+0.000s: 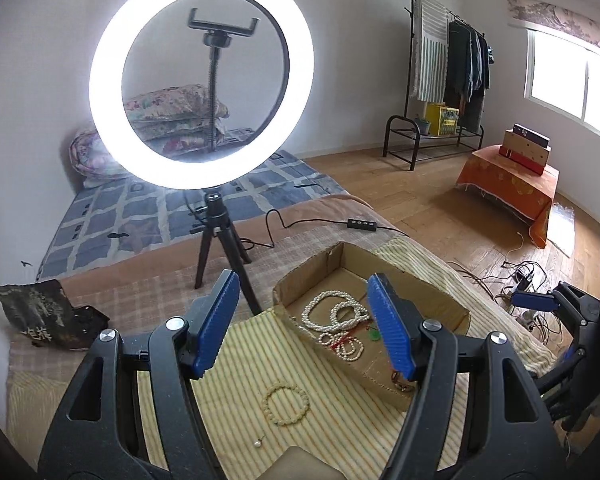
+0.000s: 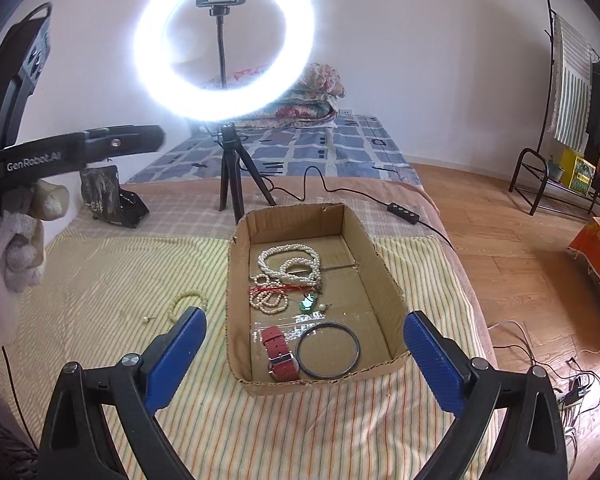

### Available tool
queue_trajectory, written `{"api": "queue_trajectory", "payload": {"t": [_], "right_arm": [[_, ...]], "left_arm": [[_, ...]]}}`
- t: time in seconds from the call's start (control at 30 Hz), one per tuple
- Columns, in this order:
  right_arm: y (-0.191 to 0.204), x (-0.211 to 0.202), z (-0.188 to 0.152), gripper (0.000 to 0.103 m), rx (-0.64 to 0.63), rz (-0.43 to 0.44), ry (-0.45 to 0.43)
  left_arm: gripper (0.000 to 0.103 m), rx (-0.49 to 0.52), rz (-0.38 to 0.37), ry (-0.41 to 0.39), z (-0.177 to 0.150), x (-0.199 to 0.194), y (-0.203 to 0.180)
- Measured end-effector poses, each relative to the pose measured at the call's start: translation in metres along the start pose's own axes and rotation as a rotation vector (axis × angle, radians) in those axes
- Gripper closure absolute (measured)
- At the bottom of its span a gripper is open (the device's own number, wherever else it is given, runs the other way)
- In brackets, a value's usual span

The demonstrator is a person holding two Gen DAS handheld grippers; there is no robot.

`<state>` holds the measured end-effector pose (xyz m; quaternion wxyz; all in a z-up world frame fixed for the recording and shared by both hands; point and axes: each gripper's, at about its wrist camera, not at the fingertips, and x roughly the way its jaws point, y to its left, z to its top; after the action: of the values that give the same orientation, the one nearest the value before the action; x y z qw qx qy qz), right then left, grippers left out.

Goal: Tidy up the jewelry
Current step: 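Withdraw both open tools from the box back over the bed, then close the left tool on the second pearl earring while the right tool grips the bead bracelet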

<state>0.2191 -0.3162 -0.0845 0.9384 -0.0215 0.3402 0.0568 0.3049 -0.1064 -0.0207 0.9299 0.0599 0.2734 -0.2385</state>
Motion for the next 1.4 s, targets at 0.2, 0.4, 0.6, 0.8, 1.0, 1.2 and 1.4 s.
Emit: {"api": "queue_trajectory", "payload": {"t": [0.2, 0.4, 0.6, 0.8, 1.0, 1.2, 1.4], "right_arm": [[0.011, -0.009, -0.004, 0.003, 0.008, 0.016, -0.007], [0.029, -0.015, -0.007, 0.003, 0.005, 0.044, -0.005], [0.045, -0.008, -0.006, 0.012, 0.048, 0.09, 0.039], [0.067, 0.014, -0.012, 0.029, 0.109, 0.118, 0.106], [0.088, 0.051, -0.019, 0.05, 0.163, 0.125, 0.182], [0.106, 0.086, -0.019, 0.061, 0.173, 0.12, 0.227], [0.116, 0.12, -0.019, 0.068, 0.205, 0.124, 0.27]], "left_arm": [[0.034, -0.03, 0.051, 0.006, -0.015, -0.03, 0.04], [0.034, -0.046, 0.078, 0.028, -0.041, -0.047, 0.067], [0.034, -0.027, 0.057, 0.054, -0.07, -0.056, 0.084], [0.034, -0.024, 0.021, 0.096, -0.102, -0.052, 0.093], [0.035, 0.002, -0.056, 0.144, -0.136, -0.034, 0.087], [0.047, 0.027, -0.131, 0.209, -0.161, -0.007, 0.073], [0.062, 0.042, -0.201, 0.251, -0.172, 0.018, 0.062]]}}
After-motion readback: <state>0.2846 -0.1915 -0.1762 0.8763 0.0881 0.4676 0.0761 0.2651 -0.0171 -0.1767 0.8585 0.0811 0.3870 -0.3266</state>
